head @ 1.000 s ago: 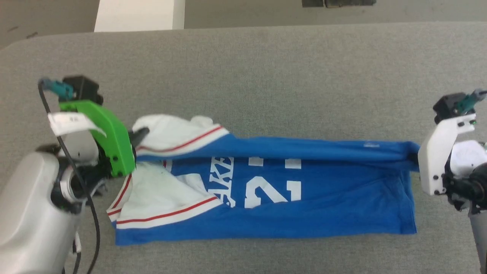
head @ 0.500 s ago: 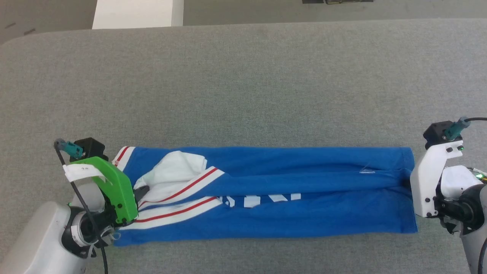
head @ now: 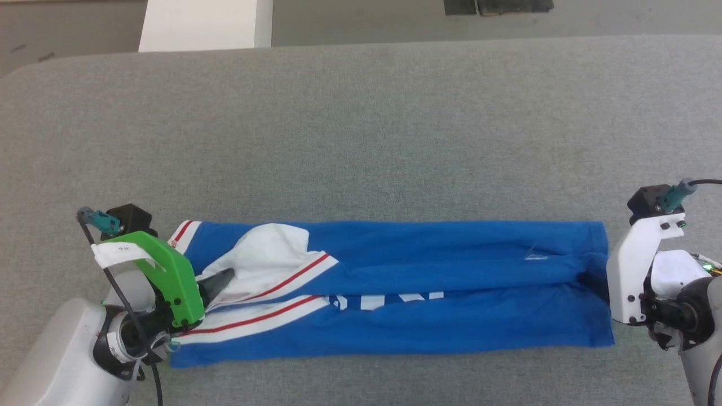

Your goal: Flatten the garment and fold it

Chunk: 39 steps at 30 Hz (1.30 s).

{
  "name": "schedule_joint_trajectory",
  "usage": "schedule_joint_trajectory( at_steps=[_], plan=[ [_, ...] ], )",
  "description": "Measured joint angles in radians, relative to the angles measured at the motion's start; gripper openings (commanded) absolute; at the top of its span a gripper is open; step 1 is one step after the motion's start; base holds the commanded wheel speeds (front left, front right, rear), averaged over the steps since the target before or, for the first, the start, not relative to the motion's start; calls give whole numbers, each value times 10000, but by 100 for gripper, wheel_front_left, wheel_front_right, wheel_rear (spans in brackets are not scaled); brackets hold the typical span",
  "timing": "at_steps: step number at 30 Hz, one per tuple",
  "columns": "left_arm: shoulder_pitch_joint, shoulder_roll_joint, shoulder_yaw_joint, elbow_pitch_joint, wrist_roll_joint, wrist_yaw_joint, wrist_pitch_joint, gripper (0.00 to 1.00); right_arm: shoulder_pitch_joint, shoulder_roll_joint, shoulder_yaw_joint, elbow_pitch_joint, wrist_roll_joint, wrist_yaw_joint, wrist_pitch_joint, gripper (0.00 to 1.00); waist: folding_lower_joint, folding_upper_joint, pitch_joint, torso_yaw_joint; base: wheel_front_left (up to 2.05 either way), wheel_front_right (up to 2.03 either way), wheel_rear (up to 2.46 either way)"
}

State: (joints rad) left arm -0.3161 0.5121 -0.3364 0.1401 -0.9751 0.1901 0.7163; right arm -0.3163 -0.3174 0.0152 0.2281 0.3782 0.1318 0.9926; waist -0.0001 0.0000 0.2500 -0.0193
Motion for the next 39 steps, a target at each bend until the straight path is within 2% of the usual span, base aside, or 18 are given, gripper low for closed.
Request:
schedule_joint_trajectory(
  at_steps=[7, 11, 14, 20, 23, 29, 33, 39],
  plan=[
    [-197, 305, 297, -370, 104, 159, -151, 100, -143, 40, -221, -196, 393, 0, -401, 100, 0, 0, -626, -3, 0, 0, 0],
    [-447, 508, 472, -662, 267, 190, -558, 100, -335, 82, -602, -479, 458, 0, -1011, 100, 0, 0, -1019, -3, 0, 0, 0],
    [-631, 550, 656, -878, 709, 10, -1425, 100, -349, 176, -936, -625, 468, 2, -1685, 100, 0, 0, -1278, 6, 0, 0, 0],
    [-631, 537, 1078, -934, 1530, -681, -4123, 100, -251, 194, -1327, -723, 470, 0, -2824, 100, 0, 0, -1662, 28, 0, 0, 0],
    [-467, 458, 1310, -848, 2057, -949, -5731, 100, 28, 144, -1413, -629, 472, 0, -3032, 100, 0, 0, -1752, 39, 0, 0, 0],
    [45, -10, 1597, -516, 2631, -1097, -8096, 100, 512, -23, -1494, -320, 477, 0, -2970, 100, 0, 0, -1659, 78, 0, 0, 0],
    [220, -263, 1611, -374, 2715, -1198, -8999, 100, 604, -104, -1478, -173, 562, 0, -2677, 100, 0, 0, -1466, 111, 0, 0, 0],
    [449, -569, 1546, -382, 3143, -1379, -9536, 100, 737, -102, -1290, 121, 754, 0, -1985, 100, 0, 0, -1122, 172, 0, 0, 0]
  ],
)
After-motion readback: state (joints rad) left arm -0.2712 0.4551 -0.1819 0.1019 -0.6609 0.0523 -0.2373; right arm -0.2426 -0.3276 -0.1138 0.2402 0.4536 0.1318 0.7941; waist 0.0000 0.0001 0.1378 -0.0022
